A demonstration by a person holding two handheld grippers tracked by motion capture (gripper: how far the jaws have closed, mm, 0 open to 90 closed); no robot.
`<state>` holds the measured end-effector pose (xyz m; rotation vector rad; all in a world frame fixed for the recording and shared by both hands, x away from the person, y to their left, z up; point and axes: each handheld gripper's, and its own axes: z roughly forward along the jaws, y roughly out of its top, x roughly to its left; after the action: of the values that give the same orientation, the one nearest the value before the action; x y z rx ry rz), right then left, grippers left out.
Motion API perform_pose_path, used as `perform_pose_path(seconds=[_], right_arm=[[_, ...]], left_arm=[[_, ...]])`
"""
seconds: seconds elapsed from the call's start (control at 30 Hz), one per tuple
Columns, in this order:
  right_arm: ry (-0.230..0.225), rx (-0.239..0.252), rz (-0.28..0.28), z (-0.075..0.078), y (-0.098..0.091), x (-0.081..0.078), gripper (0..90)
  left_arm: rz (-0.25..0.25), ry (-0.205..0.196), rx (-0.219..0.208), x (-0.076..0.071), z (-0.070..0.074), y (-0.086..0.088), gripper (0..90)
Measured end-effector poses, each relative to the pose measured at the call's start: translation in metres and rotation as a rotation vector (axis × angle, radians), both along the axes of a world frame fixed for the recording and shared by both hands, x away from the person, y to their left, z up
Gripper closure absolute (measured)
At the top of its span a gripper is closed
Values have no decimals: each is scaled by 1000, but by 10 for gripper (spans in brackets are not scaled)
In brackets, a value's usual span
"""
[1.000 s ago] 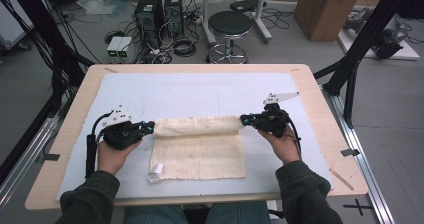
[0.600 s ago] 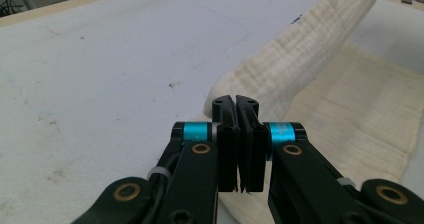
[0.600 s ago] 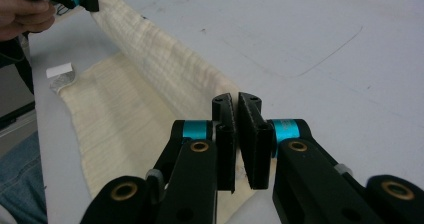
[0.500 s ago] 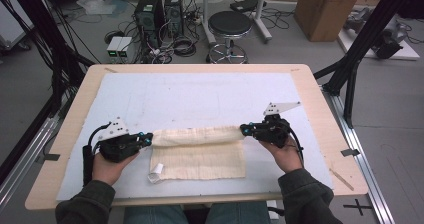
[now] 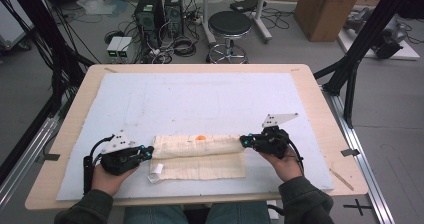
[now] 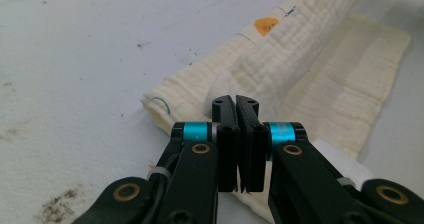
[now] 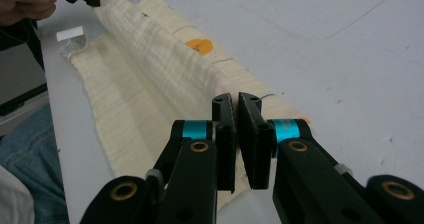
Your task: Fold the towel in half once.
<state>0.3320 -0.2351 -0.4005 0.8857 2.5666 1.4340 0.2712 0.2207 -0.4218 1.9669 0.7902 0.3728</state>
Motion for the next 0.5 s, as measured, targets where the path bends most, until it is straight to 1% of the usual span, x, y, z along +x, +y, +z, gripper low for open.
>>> perform_pose_path(seconds=[0.03,0.17,0.2,0.27,0.3,0.33,0.37,0.43,0.5], right_arm=[[-6,0,2,-1,0,-1,854],[6,-11,12,-5,1,-6,850],[1,-15,17,-6,1,-7,844],[9,-10,17,-8,1,-9,806],[7,-5,26,-9,0,-10,780],[8,-7,23,-8,-1,-12,748],[11,2,22,-7,-2,-13,725],[11,24,25,-3,-6,-15,702],[0,27,24,1,-7,-17,696]], left_arm=[[-1,4,2,-1,-1,-1,870],[-19,15,15,-5,-4,-1,868],[-25,15,15,-5,-4,0,865],[-38,20,9,-8,-3,1,831],[-39,19,-8,-9,-2,2,799],[-42,18,-24,-10,0,4,763],[-44,15,-38,-11,3,5,720],[-53,1,-60,-11,9,7,686],[-55,-2,-67,-9,13,7,660]])
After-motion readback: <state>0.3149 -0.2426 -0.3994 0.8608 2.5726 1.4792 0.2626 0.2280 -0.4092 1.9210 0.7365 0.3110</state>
